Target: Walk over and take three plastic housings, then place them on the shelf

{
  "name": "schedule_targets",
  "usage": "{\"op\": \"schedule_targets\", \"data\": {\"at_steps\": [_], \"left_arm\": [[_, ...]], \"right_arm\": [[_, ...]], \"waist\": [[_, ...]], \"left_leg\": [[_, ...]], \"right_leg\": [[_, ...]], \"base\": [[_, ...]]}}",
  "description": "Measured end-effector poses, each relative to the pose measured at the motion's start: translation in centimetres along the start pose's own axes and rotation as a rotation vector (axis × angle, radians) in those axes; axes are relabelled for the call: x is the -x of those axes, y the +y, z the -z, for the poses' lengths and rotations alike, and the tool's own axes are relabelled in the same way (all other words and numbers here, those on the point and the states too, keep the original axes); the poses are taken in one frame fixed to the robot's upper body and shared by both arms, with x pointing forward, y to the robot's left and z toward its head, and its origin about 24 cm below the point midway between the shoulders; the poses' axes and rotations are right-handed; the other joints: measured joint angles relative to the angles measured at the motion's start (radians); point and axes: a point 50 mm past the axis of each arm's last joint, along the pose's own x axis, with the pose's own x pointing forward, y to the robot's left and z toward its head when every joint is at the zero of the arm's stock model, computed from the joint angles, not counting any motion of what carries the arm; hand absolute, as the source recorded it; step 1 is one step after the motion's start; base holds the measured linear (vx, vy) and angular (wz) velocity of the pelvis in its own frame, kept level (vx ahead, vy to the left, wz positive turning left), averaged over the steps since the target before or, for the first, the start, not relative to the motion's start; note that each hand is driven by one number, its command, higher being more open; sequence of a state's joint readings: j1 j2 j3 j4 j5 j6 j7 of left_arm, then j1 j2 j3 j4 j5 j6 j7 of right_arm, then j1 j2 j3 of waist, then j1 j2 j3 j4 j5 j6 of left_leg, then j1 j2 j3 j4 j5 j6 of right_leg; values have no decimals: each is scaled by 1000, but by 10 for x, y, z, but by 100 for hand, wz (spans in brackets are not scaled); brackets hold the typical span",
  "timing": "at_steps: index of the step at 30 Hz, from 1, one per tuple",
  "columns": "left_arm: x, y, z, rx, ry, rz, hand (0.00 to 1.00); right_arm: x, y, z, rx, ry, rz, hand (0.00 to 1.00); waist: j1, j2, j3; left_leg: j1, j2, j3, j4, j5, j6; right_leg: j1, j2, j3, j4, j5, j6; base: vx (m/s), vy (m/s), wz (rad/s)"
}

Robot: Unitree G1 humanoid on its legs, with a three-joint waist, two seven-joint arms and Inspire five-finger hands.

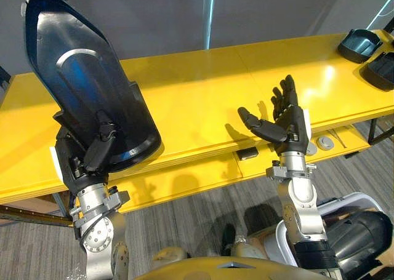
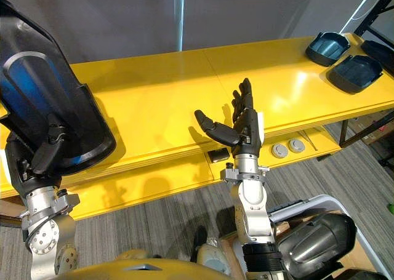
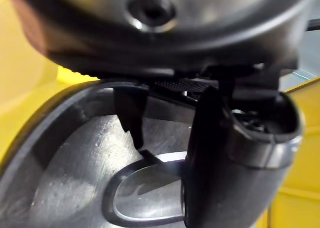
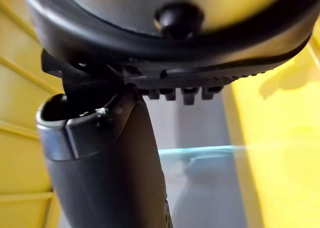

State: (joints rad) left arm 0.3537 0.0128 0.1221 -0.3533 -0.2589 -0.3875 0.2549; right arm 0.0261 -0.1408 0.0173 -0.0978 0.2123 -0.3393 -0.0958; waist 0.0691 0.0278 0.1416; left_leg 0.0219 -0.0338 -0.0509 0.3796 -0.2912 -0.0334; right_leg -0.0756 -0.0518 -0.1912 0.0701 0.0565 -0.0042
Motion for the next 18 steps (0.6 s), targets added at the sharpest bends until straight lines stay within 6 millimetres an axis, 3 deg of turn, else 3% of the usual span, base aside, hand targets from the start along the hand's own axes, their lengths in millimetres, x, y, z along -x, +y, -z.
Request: {"op": "schedule_targets", "data": {"at_steps": [1,2,3,4,5,6,7,8,11,13,18], "left_arm": [[-1,-1,0,2,-3,3,0],[-2,-3,-1,-3,-13,11,0],[-4,-4,-1,-17,-22,23,0],[-7,-7,-3,-30,-38,61,0],[-11,-12,-6,-28,-66,104,0],[-13,-15,-7,-21,-76,123,0],[-14,-22,-8,0,-86,155,0],[-15,-26,-8,18,-83,184,0],[-18,-37,-11,79,-79,293,0],[-21,-43,-13,85,-72,344,0],[-19,-72,-5,105,43,519,0]], "right_arm": [[-1,-1,-4,3,-27,0,100],[-3,-3,-16,12,-89,-8,100],[-4,-4,-23,17,-124,-7,100],[-5,-9,-35,29,-191,8,100],[-8,-15,-50,40,-279,25,100],[-8,-18,-57,51,-318,29,100],[-8,-24,-67,71,-366,46,100],[-9,-27,-70,77,-381,70,100],[-6,-31,-68,76,-360,108,100],[-4,-31,-66,68,-344,115,100],[10,-36,-67,68,-301,154,100]], "waist": [[-2,8,5],[-17,33,23],[-21,33,34],[-17,23,38],[-20,35,34],[-22,38,33],[-30,66,16],[-48,73,11],[-70,28,5],[-80,8,4],[-116,-8,-2]], "left_leg": [[-34,7,25,84,-8,-14],[-95,31,88,261,-4,-40],[-129,43,123,346,25,-72],[-167,75,177,369,-16,26],[-174,127,179,256,-36,24],[-179,153,173,185,-25,2],[-171,194,133,54,28,-31],[-139,193,137,-1,118,-66],[-82,128,203,-67,124,-37],[-72,113,226,-79,125,-29],[-41,114,269,-105,112,-24]], "right_leg": [[11,2,-6,0,-8,5],[52,-7,-26,-1,-20,8],[70,-22,-28,0,-27,15],[84,-51,-32,-1,-35,21],[82,-62,-33,-1,-41,26],[85,-61,-35,0,-45,33],[86,-61,-35,4,-49,50],[91,-86,-20,24,-62,75],[93,-143,33,10,-41,120],[92,-158,47,-6,-28,131],[91,-155,68,-23,-12,128]], "base": [[78,17,36],[57,98,34],[29,139,34],[15,129,17],[-8,59,10],[39,106,12],[94,236,3],[125,301,-13],[98,216,-35],[81,149,-30],[44,35,-23]]}}
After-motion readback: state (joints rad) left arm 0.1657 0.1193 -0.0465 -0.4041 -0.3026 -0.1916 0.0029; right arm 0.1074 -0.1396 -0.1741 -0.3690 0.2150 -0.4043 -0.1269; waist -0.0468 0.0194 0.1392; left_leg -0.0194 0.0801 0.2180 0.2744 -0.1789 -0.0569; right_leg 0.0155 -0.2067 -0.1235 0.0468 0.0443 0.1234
